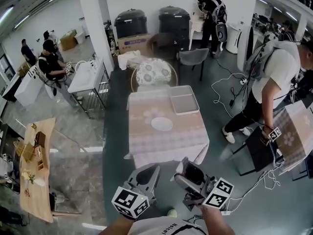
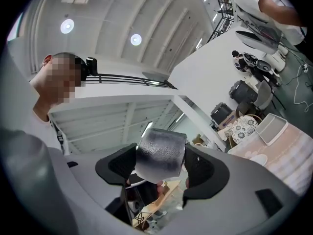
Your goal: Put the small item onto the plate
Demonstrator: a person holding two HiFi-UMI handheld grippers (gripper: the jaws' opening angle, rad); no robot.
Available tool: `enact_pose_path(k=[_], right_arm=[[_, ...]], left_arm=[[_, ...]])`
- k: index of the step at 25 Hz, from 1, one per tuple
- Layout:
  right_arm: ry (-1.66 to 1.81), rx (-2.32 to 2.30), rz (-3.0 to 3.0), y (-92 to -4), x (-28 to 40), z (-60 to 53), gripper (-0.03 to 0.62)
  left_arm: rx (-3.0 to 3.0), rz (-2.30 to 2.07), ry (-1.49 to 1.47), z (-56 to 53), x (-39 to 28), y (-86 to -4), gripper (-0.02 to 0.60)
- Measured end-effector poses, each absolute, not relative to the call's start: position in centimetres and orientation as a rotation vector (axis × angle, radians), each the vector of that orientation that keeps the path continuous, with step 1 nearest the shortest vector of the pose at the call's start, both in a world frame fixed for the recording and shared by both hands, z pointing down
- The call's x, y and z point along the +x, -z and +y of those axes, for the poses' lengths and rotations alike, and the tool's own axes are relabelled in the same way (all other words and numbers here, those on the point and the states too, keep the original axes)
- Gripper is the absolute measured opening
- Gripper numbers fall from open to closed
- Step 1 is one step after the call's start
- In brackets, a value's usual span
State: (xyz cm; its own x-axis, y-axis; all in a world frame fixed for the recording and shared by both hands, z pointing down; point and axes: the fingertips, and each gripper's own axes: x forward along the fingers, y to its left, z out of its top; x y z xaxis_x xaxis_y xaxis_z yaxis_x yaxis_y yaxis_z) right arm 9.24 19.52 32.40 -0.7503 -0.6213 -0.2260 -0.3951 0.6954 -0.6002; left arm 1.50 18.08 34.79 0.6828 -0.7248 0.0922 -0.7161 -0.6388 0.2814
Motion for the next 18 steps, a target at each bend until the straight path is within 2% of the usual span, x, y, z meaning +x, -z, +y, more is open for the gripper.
enact_pose_path(k=[18], right_arm=[[0.789, -0.963, 2.468, -35.3, 1.8, 1.5, 0.322]], left_arm=[[2.643, -0.983, 0.005, -0.6, -4.4, -37.9, 0.006]])
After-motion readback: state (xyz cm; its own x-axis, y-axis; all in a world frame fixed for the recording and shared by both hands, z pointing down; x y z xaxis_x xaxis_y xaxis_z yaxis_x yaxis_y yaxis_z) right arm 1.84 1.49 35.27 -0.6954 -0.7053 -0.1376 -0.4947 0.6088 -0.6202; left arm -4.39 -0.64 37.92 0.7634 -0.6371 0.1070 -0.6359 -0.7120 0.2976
